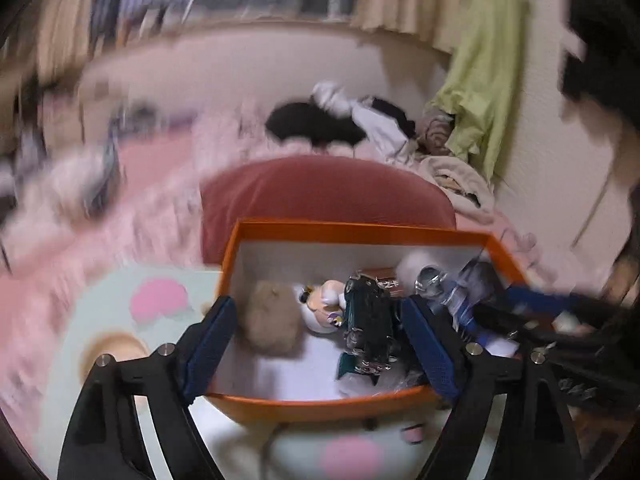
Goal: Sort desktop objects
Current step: 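Grasp green toy car with left tool while right tool grasps silver cone, drop both into box, then withdraw both open tools from the filled orange box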
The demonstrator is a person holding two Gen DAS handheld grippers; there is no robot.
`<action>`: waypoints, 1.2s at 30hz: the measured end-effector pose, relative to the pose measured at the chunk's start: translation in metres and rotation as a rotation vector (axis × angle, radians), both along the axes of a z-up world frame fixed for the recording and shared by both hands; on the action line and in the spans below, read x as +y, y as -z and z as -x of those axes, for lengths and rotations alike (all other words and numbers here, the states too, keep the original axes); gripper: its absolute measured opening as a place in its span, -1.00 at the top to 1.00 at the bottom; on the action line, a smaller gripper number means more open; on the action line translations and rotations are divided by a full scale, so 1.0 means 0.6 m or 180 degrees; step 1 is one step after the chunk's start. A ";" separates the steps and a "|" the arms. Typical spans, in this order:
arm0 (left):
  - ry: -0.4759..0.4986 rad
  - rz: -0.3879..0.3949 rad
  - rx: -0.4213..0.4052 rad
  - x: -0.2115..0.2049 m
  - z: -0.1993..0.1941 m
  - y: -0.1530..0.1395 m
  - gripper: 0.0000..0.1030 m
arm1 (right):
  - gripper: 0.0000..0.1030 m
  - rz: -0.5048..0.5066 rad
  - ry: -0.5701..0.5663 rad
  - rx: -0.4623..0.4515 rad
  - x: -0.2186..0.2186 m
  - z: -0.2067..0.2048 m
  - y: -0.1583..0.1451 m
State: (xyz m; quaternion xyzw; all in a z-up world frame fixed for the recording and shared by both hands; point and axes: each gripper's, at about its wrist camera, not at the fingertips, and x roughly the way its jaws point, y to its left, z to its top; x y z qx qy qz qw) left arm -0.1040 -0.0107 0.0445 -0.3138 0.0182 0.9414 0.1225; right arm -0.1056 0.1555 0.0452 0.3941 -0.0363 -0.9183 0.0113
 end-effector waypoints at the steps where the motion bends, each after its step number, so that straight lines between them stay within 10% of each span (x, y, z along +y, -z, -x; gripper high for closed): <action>1: 0.0045 0.0164 0.0011 0.010 -0.006 0.005 -0.66 | -0.10 -0.0108 -0.0082 0.0107 -0.007 -0.009 0.003; 21: -0.0091 0.0095 -0.0028 -0.033 -0.125 -0.014 -0.65 | -0.12 -0.0036 0.0023 0.0094 -0.035 -0.130 -0.012; 25: -0.0128 -0.0029 0.0077 -0.046 -0.180 -0.037 -0.99 | -0.12 -0.0009 0.0146 0.0231 -0.030 -0.165 -0.039; 36: -0.0209 0.0174 -0.0817 -0.042 -0.157 0.080 -0.99 | -0.20 -0.0329 0.0215 -0.0425 -0.058 -0.227 0.038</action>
